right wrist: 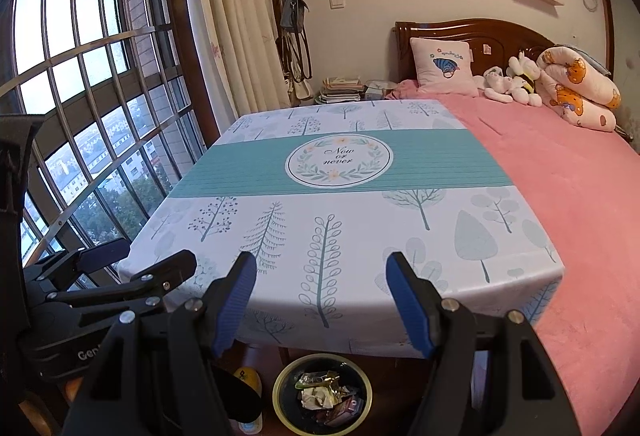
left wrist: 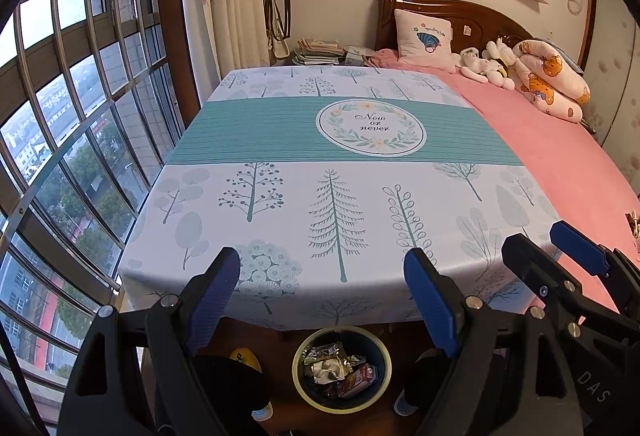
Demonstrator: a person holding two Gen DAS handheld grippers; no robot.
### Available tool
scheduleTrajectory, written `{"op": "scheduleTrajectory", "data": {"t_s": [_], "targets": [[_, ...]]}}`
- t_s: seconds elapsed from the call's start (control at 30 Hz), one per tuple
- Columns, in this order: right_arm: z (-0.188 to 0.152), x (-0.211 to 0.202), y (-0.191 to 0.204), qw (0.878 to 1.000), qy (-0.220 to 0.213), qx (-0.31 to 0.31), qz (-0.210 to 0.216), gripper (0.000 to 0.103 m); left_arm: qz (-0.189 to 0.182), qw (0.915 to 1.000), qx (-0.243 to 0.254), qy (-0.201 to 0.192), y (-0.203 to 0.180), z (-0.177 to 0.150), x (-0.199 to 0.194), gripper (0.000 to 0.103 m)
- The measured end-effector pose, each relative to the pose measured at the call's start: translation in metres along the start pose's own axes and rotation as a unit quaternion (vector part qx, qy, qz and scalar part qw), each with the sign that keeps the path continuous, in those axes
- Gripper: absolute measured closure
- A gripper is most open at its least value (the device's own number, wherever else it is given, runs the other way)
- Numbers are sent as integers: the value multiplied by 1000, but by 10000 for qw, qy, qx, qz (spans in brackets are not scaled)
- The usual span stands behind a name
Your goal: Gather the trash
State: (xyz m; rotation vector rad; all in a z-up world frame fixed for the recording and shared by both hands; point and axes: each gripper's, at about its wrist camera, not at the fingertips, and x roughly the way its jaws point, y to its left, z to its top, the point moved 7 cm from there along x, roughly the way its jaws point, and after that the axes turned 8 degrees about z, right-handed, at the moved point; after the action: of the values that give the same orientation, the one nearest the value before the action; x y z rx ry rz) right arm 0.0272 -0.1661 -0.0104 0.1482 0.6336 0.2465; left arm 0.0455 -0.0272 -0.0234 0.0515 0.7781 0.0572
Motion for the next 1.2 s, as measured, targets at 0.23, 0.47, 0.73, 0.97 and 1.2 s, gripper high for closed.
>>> {"op": "scheduleTrajectory", "data": {"t_s": [0.23,0.47,0.73,0.97,1.2], "targets": [[1,0,0,10000,-26,-8,-6,35,29,10000,-9,-19,0,0,-1,20],[1,0,0,10000,-16,-3,-12,35,35,10000,-8,-22,1,-1,-1,20],[0,1,0,10000,-13,-8,-15,35,37,10000,-19,12,3,-4,0,20],[0,1,3,10000,21,13,-14,35,48,10000,-10,71,3,-8,1,20],[0,1,3,10000,19,18,-17,35,47,10000,-11,71,3,-8,1,20]]}}
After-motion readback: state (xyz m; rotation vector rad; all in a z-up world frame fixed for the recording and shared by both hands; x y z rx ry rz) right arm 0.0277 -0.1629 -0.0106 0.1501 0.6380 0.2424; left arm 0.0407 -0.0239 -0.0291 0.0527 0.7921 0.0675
